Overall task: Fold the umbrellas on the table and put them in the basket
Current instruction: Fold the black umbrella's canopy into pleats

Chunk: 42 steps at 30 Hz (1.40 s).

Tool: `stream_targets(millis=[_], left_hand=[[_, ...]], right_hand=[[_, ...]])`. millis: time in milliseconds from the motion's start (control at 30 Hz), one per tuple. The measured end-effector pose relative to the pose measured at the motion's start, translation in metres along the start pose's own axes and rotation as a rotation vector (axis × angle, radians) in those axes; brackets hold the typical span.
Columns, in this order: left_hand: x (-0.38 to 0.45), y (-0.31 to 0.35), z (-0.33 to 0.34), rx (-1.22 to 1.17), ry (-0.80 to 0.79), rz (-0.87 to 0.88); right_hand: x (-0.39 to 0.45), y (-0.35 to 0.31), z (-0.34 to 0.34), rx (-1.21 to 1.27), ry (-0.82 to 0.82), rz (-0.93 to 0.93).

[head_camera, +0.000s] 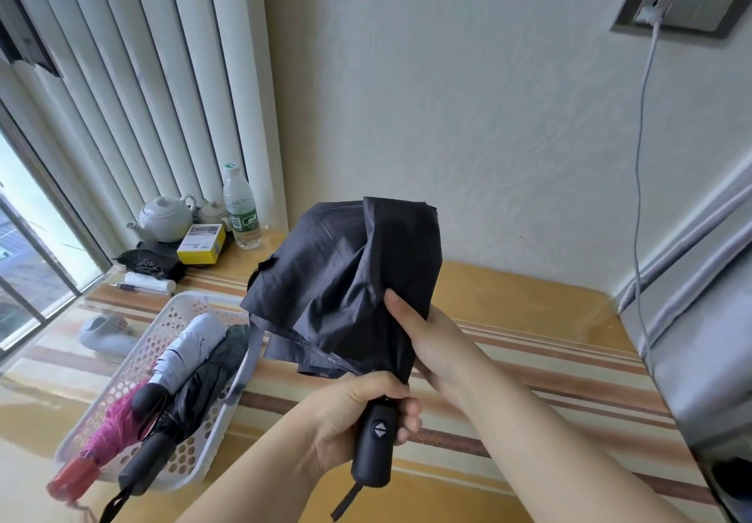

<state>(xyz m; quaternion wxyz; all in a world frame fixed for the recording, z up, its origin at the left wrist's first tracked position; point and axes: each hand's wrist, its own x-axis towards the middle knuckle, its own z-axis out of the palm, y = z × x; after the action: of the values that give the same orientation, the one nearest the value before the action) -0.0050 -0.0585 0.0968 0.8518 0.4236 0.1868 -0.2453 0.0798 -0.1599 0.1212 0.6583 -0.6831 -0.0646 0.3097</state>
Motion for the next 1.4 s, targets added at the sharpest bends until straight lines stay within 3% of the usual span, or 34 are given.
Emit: stream_targets(millis=[133,267,333,400,467,567,700,833,967,1167,1267,1400], left_hand=[[0.003,-0.004,-0.003,-0.002,0.128,0.041],[0.006,-0.010,-0.018,0.205,0.281,0.129],[0.008,-0.014,-0.021,0.235,0.303,0.156],[0.010,-0.017,-0.021,0.251,0.324,0.185],[0.010,-0.017,-0.022,0.243,0.325,0.206],[0.005,-0.010,-0.030,0.129,0.256,0.176],[-0.005,-0.004,-0.042,-0.067,0.113,0.148],[-0.010,-0.004,-0.044,-0.098,0.038,0.165],[-0.007,-0.005,-0.044,-0.034,0.073,0.195],[-0.007,-0.006,-0.036,-0.005,0.078,0.193],[-0.009,-0.005,-0.033,-0.001,0.101,0.182],[-0.010,-0.007,-0.032,0.026,0.095,0.226]], right_hand=[[-0.005,-0.010,-0.004,-0.275,0.126,0.060],[-0.015,-0.044,-0.021,-0.471,0.406,-0.298],[-0.016,-0.064,-0.025,-0.590,0.379,-0.305],[-0.016,-0.072,-0.024,-0.779,0.290,-0.162],[-0.016,-0.073,-0.027,-0.913,0.234,-0.134],[-0.011,-0.067,-0.056,-0.722,0.213,-0.173],[-0.014,-0.052,-0.093,-0.592,0.097,-0.081],[-0.017,-0.047,-0.104,-0.543,-0.002,-0.056],[-0.018,-0.055,-0.101,-0.439,-0.018,-0.137],[-0.001,-0.060,-0.092,-0.637,0.133,-0.291],[0.000,-0.063,-0.096,-0.559,0.141,-0.255],[-0.001,-0.062,-0.097,-0.844,0.357,-0.178]])
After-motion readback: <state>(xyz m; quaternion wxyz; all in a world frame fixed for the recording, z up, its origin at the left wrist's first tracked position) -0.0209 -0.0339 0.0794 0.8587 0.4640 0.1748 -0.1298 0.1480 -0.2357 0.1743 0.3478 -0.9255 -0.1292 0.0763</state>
